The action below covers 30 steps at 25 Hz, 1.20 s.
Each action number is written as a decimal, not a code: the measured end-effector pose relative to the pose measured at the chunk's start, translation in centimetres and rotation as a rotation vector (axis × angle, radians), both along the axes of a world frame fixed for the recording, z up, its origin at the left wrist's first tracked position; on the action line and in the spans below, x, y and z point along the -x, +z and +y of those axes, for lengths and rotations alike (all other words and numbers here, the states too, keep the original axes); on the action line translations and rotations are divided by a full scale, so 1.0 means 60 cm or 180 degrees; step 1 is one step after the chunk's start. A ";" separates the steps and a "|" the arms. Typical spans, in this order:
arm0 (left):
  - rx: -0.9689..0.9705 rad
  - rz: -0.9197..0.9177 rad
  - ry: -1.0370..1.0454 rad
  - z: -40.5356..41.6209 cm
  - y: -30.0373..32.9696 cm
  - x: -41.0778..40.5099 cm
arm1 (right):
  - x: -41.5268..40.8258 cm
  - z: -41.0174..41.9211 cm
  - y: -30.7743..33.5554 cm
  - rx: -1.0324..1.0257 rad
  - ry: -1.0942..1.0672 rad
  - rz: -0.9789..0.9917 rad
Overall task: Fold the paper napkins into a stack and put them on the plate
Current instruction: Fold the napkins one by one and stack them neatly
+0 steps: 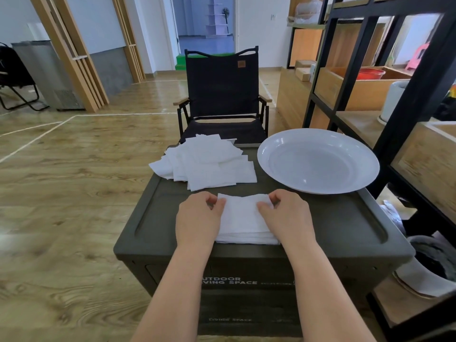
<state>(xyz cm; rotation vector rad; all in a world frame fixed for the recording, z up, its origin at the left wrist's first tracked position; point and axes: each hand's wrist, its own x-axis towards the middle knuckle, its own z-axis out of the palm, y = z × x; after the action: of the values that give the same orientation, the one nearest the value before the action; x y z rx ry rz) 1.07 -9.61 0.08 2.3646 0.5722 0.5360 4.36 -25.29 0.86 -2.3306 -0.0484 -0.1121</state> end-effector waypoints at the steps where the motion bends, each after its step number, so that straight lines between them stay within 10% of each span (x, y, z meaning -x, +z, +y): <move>1: -0.0005 0.0015 0.0010 0.001 -0.001 0.000 | 0.000 0.000 -0.001 0.0037 -0.0021 -0.0017; 16: -0.1267 0.0135 -0.0607 0.057 0.022 -0.110 | -0.001 -0.015 0.017 -0.0722 -0.0382 -0.0547; 20: -0.0331 -0.0350 0.0445 0.076 0.029 -0.138 | -0.002 -0.014 0.015 -0.0829 -0.0342 -0.0494; 30: -0.0167 0.0095 0.0635 0.062 0.049 -0.199 | -0.007 -0.015 0.015 -0.0926 -0.0313 -0.0416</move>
<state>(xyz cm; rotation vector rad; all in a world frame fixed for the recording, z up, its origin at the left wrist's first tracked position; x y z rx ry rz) 13.01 -5.91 3.03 2.3823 0.8226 0.6113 4.78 -26.21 1.75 -2.0324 0.0167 -0.3006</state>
